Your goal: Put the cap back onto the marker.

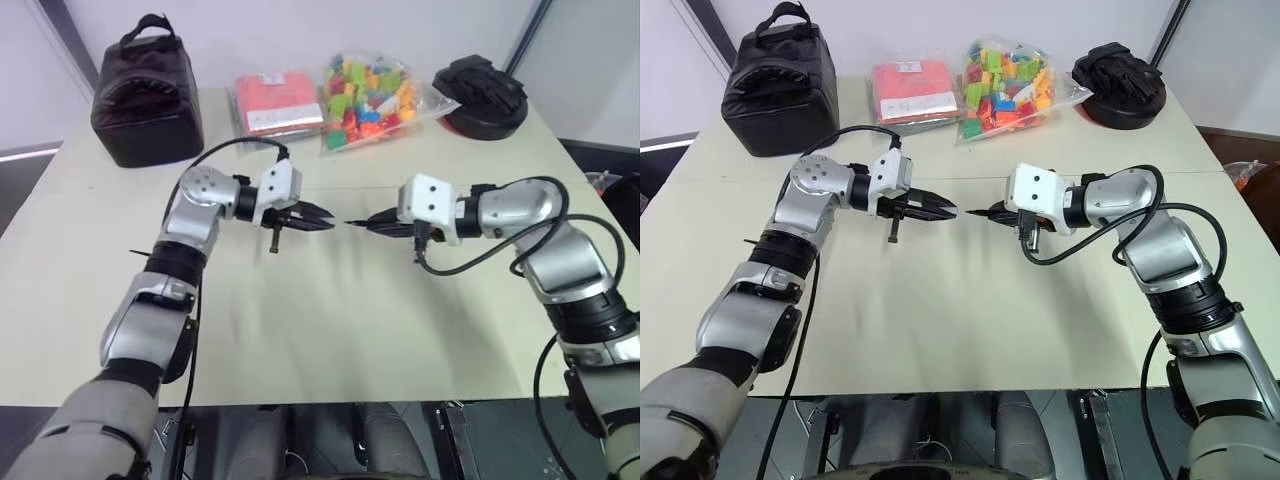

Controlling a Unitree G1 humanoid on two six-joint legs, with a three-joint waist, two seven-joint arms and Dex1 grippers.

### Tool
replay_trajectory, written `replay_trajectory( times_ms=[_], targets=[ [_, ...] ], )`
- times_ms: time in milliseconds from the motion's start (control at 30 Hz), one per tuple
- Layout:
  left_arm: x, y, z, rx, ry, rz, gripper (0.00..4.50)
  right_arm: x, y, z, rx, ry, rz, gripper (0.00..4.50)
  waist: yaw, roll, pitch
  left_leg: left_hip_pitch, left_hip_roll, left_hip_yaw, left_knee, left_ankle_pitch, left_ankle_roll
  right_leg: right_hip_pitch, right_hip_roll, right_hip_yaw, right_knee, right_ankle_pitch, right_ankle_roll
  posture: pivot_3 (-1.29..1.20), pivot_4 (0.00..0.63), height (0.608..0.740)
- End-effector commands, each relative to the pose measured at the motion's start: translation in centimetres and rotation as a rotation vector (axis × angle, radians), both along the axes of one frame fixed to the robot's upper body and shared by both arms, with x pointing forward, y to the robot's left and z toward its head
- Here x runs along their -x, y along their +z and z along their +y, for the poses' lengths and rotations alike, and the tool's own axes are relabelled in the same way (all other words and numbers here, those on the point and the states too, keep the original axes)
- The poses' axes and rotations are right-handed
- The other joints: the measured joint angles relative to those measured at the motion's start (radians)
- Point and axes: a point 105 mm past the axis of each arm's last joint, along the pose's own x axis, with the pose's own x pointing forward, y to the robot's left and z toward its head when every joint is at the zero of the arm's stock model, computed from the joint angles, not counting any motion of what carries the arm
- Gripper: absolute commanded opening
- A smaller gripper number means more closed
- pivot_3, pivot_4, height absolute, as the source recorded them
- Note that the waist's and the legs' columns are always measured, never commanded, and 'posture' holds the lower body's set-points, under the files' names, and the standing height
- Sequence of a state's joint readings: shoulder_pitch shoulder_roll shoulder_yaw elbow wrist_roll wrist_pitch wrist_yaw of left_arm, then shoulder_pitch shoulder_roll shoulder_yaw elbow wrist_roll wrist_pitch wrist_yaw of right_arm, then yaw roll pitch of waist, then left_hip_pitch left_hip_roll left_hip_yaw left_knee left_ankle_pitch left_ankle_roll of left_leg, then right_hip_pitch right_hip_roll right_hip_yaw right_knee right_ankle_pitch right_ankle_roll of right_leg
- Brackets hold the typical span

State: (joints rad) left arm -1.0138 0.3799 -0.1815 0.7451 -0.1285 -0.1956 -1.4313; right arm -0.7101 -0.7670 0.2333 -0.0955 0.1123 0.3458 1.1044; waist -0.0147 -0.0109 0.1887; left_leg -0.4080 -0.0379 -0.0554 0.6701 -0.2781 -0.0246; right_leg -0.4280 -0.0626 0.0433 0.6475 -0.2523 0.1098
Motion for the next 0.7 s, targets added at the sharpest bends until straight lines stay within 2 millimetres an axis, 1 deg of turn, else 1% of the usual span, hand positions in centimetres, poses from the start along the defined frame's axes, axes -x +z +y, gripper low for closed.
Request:
replay_trajectory(
  times_ms=[33,400,567,700],
  targets=[
    [-0.1,1.4,-0.7,0.011,-0.019,-0.061,0.06,0.3,1.7,0.6,-0.015,0.021,-0.065,0.0,0.0,0.0,0.0,0.0,0.0,0.0,0.0,0.0,0.0,0.0,0.0,0.0,0.0,0.0,0.0,0.0,0.15,0.74],
    [0.1,0.7,-1.8,0.017,-0.041,-0.058,0.06,0.5,1.6,0.8,-0.028,0.018,-0.062,0.0,0.0,0.0,0.0,0.0,0.0,0.0,0.0,0.0,0.0,0.0,0.0,0.0,0.0,0.0,0.0,0.0,0.15,0.74],
    [-0.2,0.6,-2.4,0.031,-0.025,-0.068,0.06,0.6,1.6,0.9,-0.032,0.018,-0.06,0.0,0.0,0.0,0.0,0.0,0.0,0.0,0.0,0.0,0.0,0.0,0.0,0.0,0.0,0.0,0.0,0.0,0.15,0.74],
    [-0.4,0.5,-3.2,0.028,-0.018,-0.095,0.06,0.6,1.5,1.0,-0.036,0.013,-0.053,0.0,0.001,0.0,0.0,0.0,0.0,0.0,0.0,0.0,0.0,0.0,0.0,0.0,0.0,0.0,0.0,0.0,0.15,0.74]
  ],
)
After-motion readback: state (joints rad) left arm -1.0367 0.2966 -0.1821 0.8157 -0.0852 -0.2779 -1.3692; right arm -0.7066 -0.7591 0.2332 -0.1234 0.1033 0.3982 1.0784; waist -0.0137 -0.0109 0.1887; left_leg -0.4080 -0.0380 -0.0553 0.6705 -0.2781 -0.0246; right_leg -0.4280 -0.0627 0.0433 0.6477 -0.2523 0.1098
